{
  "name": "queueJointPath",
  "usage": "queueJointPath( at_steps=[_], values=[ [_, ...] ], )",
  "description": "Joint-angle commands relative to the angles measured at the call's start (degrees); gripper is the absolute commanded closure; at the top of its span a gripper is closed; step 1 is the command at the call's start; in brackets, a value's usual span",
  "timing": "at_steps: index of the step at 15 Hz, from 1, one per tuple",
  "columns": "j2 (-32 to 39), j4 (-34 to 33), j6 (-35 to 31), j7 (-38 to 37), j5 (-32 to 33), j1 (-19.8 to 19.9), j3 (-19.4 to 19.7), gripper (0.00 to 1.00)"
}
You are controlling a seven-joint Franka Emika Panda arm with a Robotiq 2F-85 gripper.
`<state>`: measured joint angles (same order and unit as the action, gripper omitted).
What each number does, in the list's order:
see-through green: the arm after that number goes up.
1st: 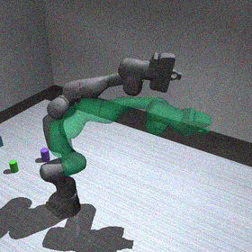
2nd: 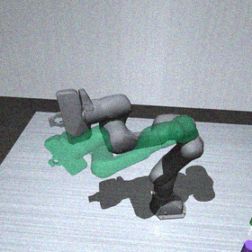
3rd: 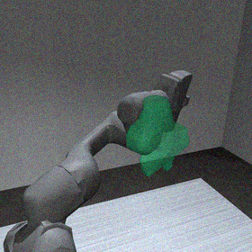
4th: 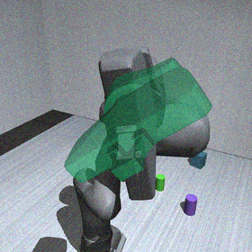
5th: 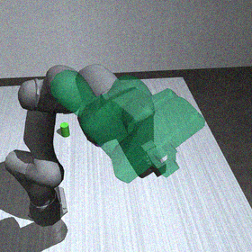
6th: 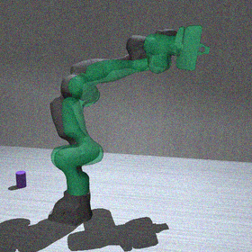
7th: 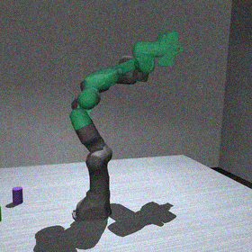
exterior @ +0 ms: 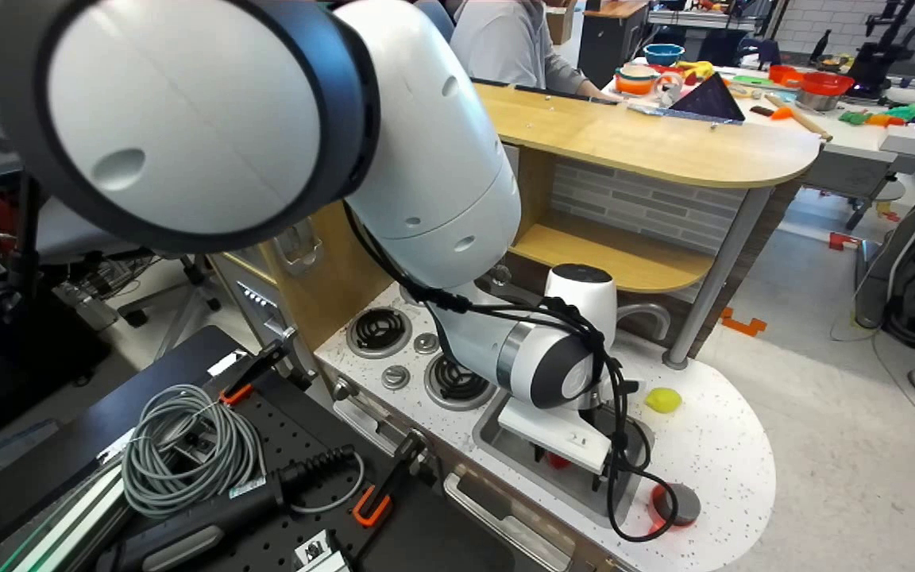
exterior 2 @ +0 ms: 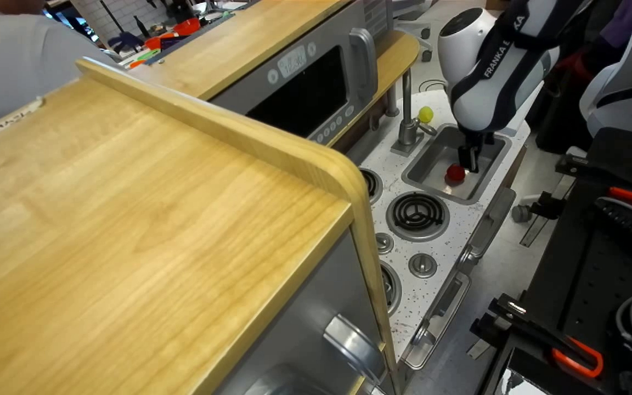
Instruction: Remove the orange plush from the sink, put it on the stove, then put it back in the sink
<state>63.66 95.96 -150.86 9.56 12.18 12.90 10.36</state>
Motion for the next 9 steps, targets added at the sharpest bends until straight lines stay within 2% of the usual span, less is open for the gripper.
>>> queueJointPath(
  at_steps=[1, 9],
  values=[
    [3.7, -6.0, 1.6, 0.4, -2.2, 1.0, -2.0, 0.0],
    [11.1, -14.4, 3.4, -0.4, -2.9, 0.3, -1.2, 0.0]
  ],
)
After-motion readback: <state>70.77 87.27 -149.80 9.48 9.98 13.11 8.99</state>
